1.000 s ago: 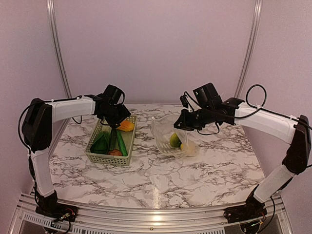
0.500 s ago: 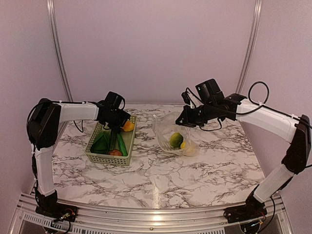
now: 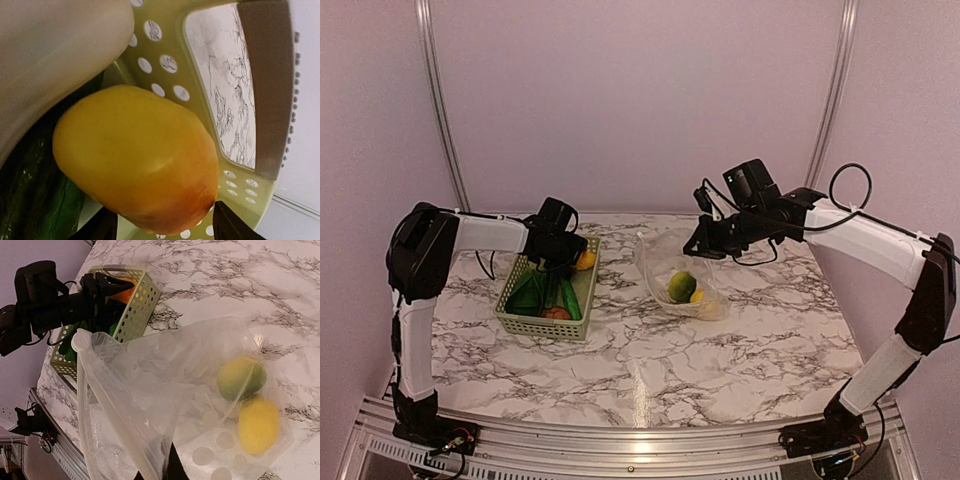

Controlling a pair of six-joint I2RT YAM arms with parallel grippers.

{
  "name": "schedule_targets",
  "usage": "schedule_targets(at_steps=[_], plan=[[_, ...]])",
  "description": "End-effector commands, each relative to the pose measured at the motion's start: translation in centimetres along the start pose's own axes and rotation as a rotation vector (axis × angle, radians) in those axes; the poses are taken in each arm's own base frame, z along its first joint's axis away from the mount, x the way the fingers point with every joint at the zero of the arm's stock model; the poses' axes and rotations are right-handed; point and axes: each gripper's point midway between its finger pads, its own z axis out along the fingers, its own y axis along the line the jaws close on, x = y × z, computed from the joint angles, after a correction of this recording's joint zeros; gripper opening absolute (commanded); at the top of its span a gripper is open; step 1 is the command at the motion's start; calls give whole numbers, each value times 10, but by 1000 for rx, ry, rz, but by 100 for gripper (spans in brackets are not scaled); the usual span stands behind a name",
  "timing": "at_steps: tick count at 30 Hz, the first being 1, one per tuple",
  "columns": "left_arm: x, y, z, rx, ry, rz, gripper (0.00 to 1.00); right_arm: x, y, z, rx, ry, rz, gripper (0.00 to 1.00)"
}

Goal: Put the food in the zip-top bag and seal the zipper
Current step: Pick up the fake fruit from the bin.

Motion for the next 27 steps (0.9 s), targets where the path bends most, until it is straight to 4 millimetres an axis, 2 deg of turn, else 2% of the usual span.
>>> schedule_targets(at_steps=[1,8,13,16,21,27], plan=[[-12,6,16,0,-39,-16,67,-10,0,-9,5,-10,-17,2],[-16,10,27,-15,-54,-15,68,-12,-4,-17,19,-26,-7,2],[-19,7,22,-7,-66,21,63,-14,-2,-18,10,-29,-5,3],[-22,-3,7,7,-84,54,62,-14,-2,-18,8,-34,0,3],[-23,-20,-32,56,-105,137,58,-15,0,-13,-14,-40,15,3],[-10,-29,-83,119,-67,252,54,-19,3,-4,-37,-40,20,3]])
